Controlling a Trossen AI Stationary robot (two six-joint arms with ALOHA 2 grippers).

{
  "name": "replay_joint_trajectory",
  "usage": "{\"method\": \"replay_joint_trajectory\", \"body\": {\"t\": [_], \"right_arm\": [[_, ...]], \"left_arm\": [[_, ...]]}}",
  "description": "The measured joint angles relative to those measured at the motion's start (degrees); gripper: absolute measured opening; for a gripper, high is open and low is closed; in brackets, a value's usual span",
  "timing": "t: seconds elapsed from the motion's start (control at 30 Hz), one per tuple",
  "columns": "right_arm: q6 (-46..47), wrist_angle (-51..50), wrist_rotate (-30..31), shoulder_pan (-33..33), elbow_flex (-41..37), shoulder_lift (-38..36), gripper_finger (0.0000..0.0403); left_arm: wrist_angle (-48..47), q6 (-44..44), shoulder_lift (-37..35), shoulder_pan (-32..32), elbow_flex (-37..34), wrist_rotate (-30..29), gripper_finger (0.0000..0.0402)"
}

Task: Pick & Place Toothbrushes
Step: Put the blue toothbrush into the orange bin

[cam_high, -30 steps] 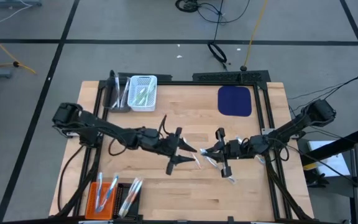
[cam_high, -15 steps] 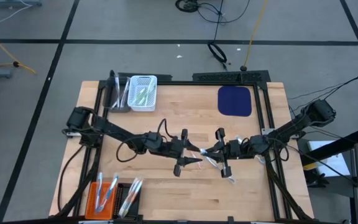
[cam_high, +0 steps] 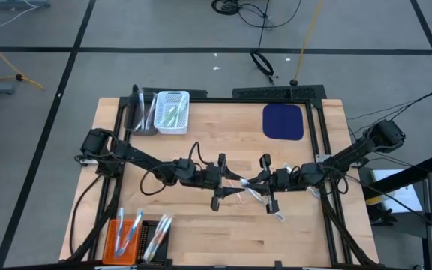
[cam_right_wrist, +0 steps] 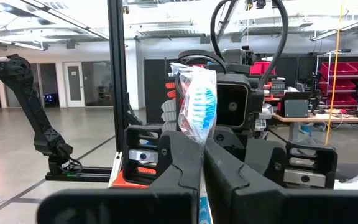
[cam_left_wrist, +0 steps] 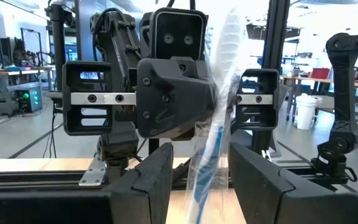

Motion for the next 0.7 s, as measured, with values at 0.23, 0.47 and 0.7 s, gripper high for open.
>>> {"method": "replay_joint_trajectory", "body": {"t": [0.23, 0.47, 0.7], "right_arm": [[0.0, -0.4, 0.1, -0.3, 0.0, 0.0, 0.0], [0.0, -1.0, 0.3, -0.4, 0.0, 0.0, 0.0], [-0.1, -1.4, 0.2, -0.4, 0.0, 0.0, 0.0031]], "left_arm": [[1.0, 0.2, 0.0, 0.0, 0.0, 0.1, 0.0067], [0.8, -0.1, 0.0, 0.0, 0.0, 0.4, 0.0013], [0.8, -3.1, 0.0, -0.5, 0.0, 0.0, 0.0005]]}}
